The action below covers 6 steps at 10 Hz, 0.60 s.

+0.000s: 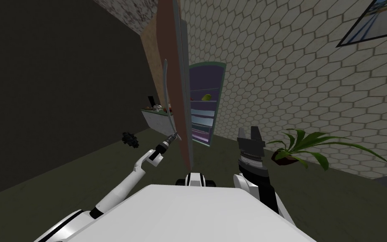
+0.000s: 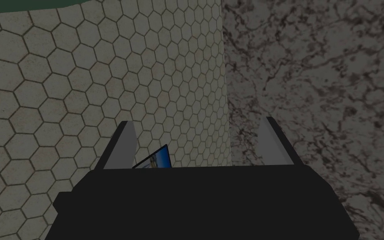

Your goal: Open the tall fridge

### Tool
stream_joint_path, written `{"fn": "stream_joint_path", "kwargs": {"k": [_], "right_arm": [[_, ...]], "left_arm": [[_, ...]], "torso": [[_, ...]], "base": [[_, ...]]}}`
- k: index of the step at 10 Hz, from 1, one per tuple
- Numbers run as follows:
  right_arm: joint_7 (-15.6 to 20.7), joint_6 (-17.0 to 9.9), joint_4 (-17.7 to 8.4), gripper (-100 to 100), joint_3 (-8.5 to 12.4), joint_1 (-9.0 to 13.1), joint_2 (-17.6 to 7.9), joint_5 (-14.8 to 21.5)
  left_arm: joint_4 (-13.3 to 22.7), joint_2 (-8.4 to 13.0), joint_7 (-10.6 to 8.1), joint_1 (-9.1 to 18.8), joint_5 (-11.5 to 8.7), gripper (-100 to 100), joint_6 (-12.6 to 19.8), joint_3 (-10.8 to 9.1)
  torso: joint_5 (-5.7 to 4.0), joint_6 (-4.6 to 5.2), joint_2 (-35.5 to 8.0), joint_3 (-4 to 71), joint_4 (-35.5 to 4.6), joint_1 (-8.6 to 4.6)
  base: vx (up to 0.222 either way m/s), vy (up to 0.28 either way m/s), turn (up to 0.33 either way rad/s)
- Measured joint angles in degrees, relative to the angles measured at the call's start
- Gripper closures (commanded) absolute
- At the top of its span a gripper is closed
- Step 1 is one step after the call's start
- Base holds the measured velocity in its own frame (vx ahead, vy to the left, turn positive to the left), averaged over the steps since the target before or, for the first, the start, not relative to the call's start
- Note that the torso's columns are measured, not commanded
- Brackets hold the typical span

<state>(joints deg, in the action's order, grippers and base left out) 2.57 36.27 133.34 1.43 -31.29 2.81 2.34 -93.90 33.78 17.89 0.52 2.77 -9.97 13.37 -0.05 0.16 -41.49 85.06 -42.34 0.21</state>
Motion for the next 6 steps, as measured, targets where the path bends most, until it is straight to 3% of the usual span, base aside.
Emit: {"fn": "stream_joint_path", "kwargs": {"k": [1,4,6], "right_arm": [[0.0,0.0,0.0,0,0.0,0.0,0.0,0.0],[0.0,0.0,0.0,0,0.0,0.0,0.0,0.0],[0.0,0.0,0.0,0,0.0,0.0,0.0,0.0]], "left_arm": [[-0.9,0.8,-0.37,-0.2,-0.3,100,-0.4,0.88],[-2.2,1.8,-0.7,-0.6,-0.6,100,-1.0,1.86],[-3.0,2.8,-0.9,-1.0,-0.8,100,-1.8,3.2]], "torso": [[0.13,-0.08,-0.3,-0.2,0.0,0.33],[0.0,-0.06,-0.4,-0.3,0.2,-0.66],[0.16,-0.06,-0.5,-0.3,0.1,0.18]], "base": [[-0.056,0.323,-0.076],[-0.045,0.249,-0.049],[-0.028,0.337,-0.159]]}}
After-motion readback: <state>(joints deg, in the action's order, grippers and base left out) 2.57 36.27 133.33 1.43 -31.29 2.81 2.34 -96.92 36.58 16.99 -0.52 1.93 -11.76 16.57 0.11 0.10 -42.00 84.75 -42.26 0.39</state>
